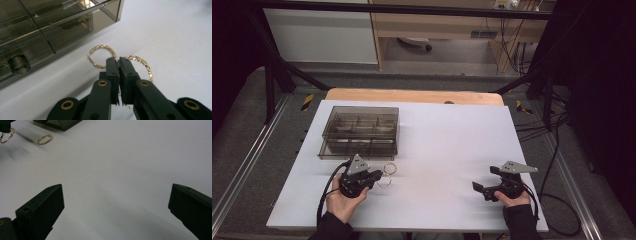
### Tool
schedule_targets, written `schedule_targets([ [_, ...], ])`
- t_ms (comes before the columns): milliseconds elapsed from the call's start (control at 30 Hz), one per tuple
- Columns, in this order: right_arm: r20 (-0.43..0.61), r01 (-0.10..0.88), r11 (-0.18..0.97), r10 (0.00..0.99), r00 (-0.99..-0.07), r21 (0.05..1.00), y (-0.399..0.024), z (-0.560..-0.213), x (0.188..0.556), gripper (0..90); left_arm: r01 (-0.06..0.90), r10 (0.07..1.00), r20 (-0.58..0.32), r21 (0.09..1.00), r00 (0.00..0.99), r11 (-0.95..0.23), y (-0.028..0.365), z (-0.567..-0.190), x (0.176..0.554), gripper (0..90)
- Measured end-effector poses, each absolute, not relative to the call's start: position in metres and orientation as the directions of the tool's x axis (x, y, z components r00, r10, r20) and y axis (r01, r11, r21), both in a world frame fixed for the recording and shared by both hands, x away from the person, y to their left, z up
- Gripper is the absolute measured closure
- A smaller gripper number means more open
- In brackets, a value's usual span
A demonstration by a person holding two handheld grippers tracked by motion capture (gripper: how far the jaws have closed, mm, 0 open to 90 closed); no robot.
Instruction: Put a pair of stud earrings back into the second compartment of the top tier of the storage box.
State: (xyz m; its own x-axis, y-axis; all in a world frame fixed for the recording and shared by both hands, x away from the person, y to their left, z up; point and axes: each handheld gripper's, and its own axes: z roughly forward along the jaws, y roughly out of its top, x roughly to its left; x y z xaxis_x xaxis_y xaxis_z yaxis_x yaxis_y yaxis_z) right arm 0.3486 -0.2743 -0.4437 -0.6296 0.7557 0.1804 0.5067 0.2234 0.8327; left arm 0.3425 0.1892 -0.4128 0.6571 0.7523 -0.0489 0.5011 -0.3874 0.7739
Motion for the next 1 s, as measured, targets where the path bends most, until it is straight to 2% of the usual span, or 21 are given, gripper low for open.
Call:
schedule_targets([
  [1000,0.181,0.508,0.224,0.756,-0.629,0.832,-0.274,-0.444,0.349,0.9,0.500,0.766,-0.057,0.788,0.640,-0.360,0.207,-0.393,0.338,86.3],
])
